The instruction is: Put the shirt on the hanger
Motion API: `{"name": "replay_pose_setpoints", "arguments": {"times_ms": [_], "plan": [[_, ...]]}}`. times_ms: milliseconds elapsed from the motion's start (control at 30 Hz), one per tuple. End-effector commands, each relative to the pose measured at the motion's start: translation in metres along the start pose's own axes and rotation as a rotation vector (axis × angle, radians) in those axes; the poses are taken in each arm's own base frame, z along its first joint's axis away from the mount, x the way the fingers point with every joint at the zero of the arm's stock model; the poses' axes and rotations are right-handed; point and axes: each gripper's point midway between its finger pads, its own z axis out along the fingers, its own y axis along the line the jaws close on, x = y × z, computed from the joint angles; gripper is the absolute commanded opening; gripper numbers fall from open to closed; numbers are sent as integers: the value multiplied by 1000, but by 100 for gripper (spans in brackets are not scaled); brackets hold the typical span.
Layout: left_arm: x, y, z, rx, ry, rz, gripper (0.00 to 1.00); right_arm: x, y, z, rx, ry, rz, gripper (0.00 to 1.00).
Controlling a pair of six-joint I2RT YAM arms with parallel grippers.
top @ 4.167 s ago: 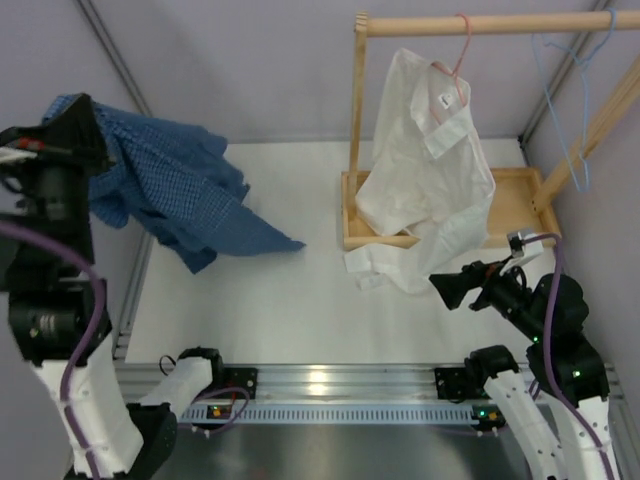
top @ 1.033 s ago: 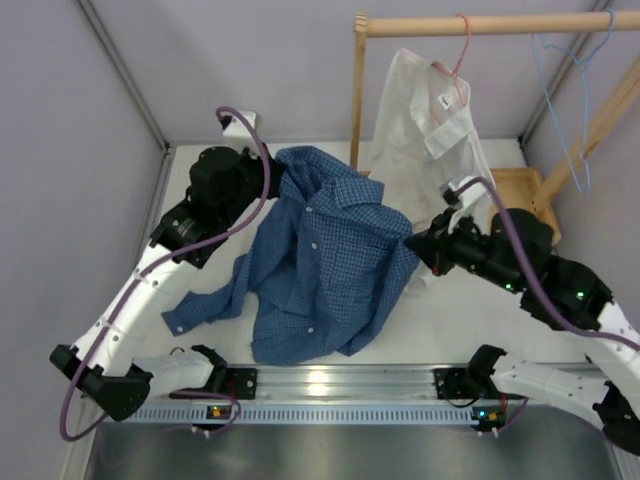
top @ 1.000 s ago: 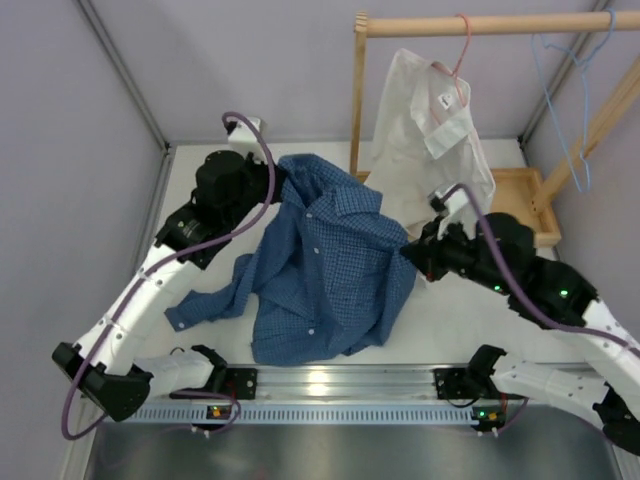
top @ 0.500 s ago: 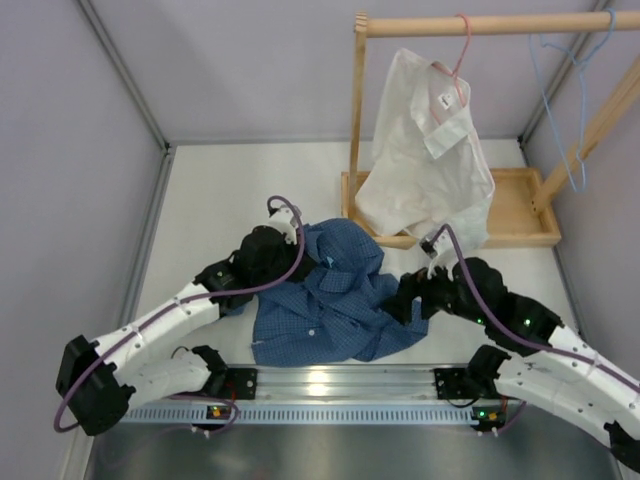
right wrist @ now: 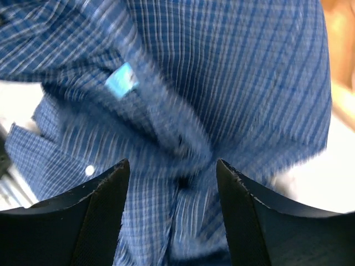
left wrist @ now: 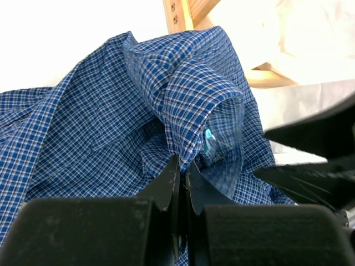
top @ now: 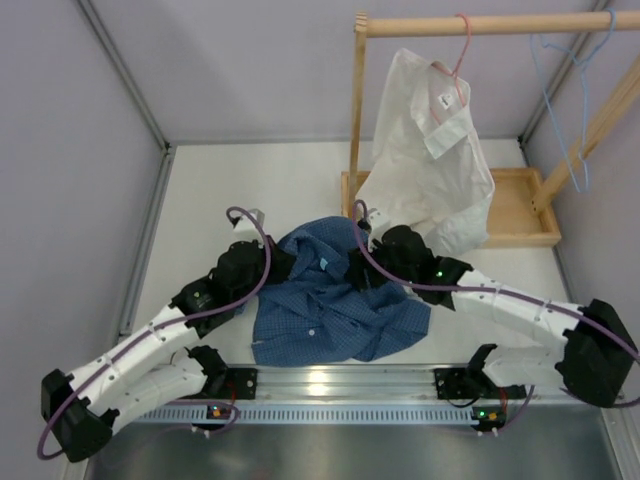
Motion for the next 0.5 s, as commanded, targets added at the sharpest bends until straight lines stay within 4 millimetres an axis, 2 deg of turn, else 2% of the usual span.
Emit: {"name": "replay_pose_setpoints", "arguments": {"times_ms": [0,33,167,233,333,400,467], "plan": [[0,9,-4,-44,-8,-15,0,-61,12,19,-65,-151,-140,61],[-1,11,-4,-56,-16,-21,0,-63,8,31,-72,-149,-158,61],[-2,20,-7,-91,-32,-35,0,-70,10,50,-152,-141,-173,64],[-1,23,-9,-102,-39,-43,0,-67,12,61,-189,-121,-201,65],[-4,27,-12,-117,-54,-52,0,-50,19,71,-252,-47,-202,59],[-6,28,-14,-123,-64,-53,0,-39,18,75,-262,-31,-192,45],[-8,29,-14,-129,-72,-55,0,-34,18,77,-261,-32,-185,23]]}}
